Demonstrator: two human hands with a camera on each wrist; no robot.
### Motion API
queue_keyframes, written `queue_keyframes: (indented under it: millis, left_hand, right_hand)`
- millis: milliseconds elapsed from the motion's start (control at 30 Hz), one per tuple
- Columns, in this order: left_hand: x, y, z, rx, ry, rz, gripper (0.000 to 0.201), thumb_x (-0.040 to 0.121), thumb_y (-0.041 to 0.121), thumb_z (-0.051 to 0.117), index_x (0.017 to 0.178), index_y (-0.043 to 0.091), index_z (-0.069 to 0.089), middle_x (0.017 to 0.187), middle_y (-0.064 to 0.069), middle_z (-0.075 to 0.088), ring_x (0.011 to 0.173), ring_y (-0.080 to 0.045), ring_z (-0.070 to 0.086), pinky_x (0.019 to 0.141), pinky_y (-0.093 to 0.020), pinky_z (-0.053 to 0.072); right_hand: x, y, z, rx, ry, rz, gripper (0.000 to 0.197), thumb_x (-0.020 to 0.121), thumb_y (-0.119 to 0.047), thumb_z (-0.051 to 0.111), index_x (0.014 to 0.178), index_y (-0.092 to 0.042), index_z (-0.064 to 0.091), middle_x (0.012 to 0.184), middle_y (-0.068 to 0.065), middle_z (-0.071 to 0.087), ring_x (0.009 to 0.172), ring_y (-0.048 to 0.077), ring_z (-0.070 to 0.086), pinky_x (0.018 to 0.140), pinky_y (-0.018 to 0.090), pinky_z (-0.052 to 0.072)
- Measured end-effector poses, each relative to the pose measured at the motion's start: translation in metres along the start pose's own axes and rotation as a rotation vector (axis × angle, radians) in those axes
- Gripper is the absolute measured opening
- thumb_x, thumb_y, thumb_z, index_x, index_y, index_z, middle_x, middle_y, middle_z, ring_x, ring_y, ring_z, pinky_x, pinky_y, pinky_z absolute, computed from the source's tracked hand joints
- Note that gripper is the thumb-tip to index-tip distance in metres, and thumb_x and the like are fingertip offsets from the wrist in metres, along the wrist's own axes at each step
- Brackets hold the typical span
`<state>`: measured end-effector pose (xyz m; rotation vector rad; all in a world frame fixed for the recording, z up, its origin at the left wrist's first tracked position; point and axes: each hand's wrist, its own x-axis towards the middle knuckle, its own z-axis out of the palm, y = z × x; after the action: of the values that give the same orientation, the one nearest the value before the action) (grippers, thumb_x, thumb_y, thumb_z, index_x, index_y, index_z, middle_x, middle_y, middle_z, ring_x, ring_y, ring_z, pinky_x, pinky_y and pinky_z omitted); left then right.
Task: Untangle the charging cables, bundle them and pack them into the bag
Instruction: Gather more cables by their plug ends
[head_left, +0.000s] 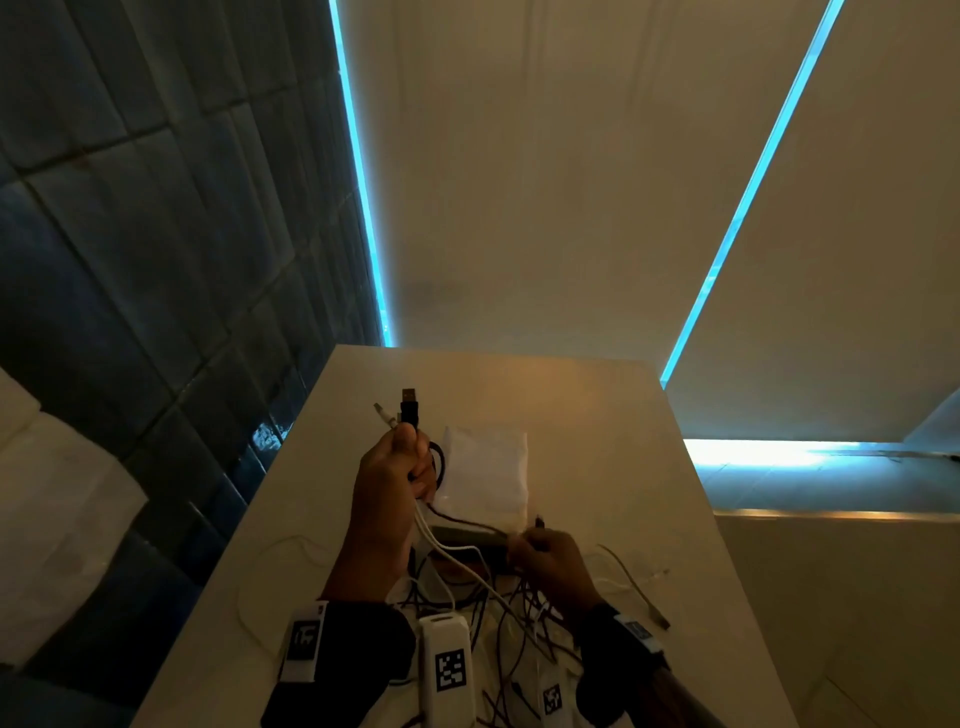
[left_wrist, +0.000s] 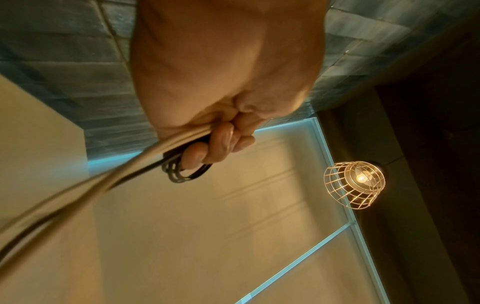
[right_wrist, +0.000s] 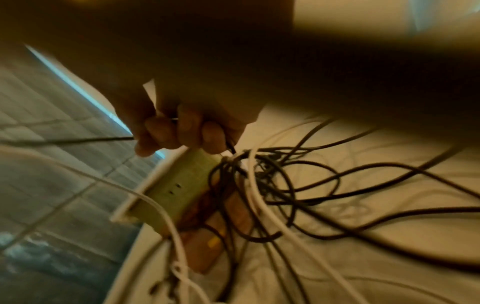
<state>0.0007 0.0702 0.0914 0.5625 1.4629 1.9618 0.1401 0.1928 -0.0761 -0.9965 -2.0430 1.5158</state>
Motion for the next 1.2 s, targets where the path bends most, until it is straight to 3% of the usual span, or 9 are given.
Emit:
queue_keyframes:
  millis: [233,400,500,567,667,833,933,1067,1200]
  left_hand:
    - [0.006,-0.021,0.001,0.214,0.089,-0.102,0.040,0.103,0.018,0.031,0.064,0.012,0.035,0.056,-0.003,0.028,0.047,-0.014,0.024,0.043,-0.022,0.022]
    - [0.005,-0.029,0.004,0.357,0.110,-0.189,0.042,0.104,0.021,0.030,0.067,0.008,0.044,0.062,-0.011,0.050,0.045,-0.014,0.045,0.053,-0.027,0.032]
    - [0.002,-0.030,0.006,0.216,0.147,-0.244,0.037,0.103,0.022,0.032,0.073,0.009,0.049,0.078,-0.014,0.063,0.065,-0.021,0.056,0.067,-0.034,0.044]
    - [0.000,-0.027,0.006,-0.038,0.136,-0.263,0.037,0.103,0.021,0.033,0.072,0.008,0.048,0.070,-0.009,0.065,0.070,-0.026,0.057,0.076,-0.041,0.046]
    - [0.003,-0.024,0.003,-0.287,0.133,-0.205,0.037,0.103,0.021,0.031,0.069,0.009,0.041,0.057,-0.001,0.047,0.059,-0.021,0.043,0.063,-0.035,0.038]
    - [0.013,-0.024,-0.006,-0.342,0.109,-0.117,0.036,0.103,0.021,0.029,0.068,0.013,0.035,0.054,0.005,0.036,0.043,-0.009,0.032,0.048,-0.024,0.028]
    - [0.013,-0.030,-0.010,-0.309,0.105,-0.113,0.037,0.104,0.021,0.028,0.068,0.012,0.035,0.055,0.005,0.036,0.043,-0.009,0.030,0.047,-0.024,0.028]
    - [0.015,-0.036,-0.010,-0.267,0.112,-0.130,0.037,0.104,0.019,0.027,0.068,0.012,0.034,0.052,0.007,0.037,0.042,-0.009,0.029,0.048,-0.025,0.026]
    - [0.016,-0.039,-0.009,-0.237,0.125,-0.154,0.037,0.104,0.019,0.027,0.069,0.012,0.035,0.056,0.003,0.034,0.042,-0.009,0.030,0.049,-0.026,0.025]
  right_hand:
    - [-0.008,-0.083,-0.012,0.390,-0.019,-0.071,0.023,0.091,-0.010,0.061,0.073,0.003,0.064,0.051,-0.003,0.044,0.047,0.010,0.038,0.048,0.021,0.035]
    - [-0.016,-0.111,-0.006,0.422,-0.133,-0.173,0.020,0.091,-0.008,0.060,0.074,-0.001,0.066,0.055,-0.003,0.050,0.051,0.010,0.042,0.053,0.020,0.038]
    - [-0.021,-0.121,-0.003,0.459,-0.223,-0.157,0.019,0.091,-0.001,0.058,0.073,-0.003,0.065,0.056,-0.004,0.055,0.051,0.008,0.050,0.052,0.018,0.043]
    - [-0.023,-0.121,-0.001,0.473,-0.279,-0.128,0.018,0.091,0.001,0.056,0.075,-0.001,0.064,0.058,-0.003,0.060,0.052,0.007,0.054,0.052,0.017,0.046]
    - [-0.021,-0.108,0.003,0.406,-0.320,-0.109,0.018,0.092,-0.002,0.057,0.076,0.000,0.065,0.059,-0.004,0.064,0.052,0.004,0.057,0.052,0.015,0.046]
    - [-0.011,-0.057,0.016,0.191,-0.264,-0.054,0.030,0.094,-0.007,0.057,0.066,-0.016,0.062,0.052,-0.014,0.060,0.053,-0.005,0.053,0.058,0.013,0.042]
    - [-0.001,-0.027,0.025,0.079,-0.245,-0.044,0.038,0.095,-0.010,0.057,0.061,-0.028,0.060,0.054,-0.018,0.058,0.055,-0.008,0.049,0.059,0.012,0.039]
    - [0.005,-0.011,0.034,-0.036,-0.281,0.025,0.042,0.099,-0.011,0.050,0.060,-0.025,0.058,0.054,-0.018,0.061,0.056,-0.008,0.055,0.063,0.015,0.042]
    - [0.008,0.006,0.036,-0.238,-0.353,0.128,0.040,0.100,-0.023,0.046,0.062,-0.029,0.054,0.069,-0.005,0.056,0.067,0.007,0.051,0.067,0.023,0.039]
